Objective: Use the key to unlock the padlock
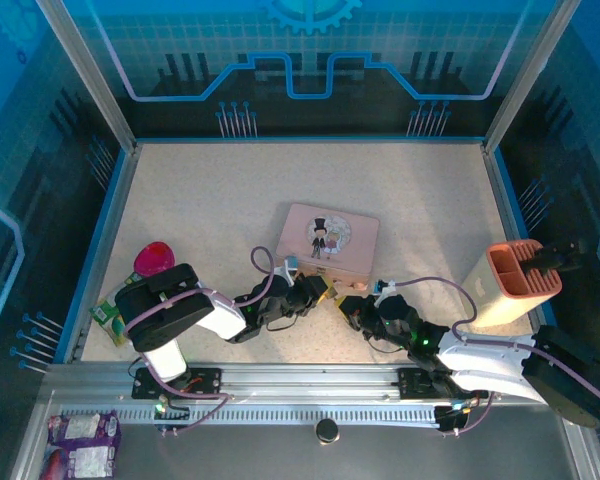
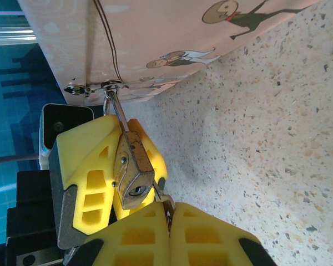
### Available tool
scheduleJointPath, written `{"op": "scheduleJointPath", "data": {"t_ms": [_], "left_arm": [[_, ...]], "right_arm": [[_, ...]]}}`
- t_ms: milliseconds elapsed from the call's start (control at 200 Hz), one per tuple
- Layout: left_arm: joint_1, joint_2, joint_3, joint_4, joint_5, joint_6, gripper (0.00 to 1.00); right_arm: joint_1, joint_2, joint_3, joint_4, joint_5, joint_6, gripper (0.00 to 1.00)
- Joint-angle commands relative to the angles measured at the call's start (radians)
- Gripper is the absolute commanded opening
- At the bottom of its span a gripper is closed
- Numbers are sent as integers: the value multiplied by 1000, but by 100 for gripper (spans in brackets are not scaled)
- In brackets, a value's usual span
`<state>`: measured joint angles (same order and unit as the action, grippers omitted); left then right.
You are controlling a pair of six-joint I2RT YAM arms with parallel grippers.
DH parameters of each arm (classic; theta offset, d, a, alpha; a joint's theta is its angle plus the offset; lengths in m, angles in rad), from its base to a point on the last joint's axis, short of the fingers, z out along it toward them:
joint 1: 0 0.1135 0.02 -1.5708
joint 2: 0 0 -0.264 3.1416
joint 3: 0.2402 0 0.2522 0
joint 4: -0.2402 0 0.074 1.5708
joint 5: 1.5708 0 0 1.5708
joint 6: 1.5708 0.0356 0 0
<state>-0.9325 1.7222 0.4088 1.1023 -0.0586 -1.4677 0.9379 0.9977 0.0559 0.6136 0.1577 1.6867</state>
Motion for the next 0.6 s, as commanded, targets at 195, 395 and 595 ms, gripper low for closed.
{"op": "scheduleJointPath", "data": {"t_ms": [195,395,595], "left_arm": [[-11,-3,31,149,-8,15,0],[-7,-2,28,143,-13,19,0],[12,-9,25,133,-12,30,0]], "right_arm": [[16,-20,12,-3,34,0,0],[16,-51,13,-30,32,-5,0],[21,-114,-7,-97,44,4,0]]}}
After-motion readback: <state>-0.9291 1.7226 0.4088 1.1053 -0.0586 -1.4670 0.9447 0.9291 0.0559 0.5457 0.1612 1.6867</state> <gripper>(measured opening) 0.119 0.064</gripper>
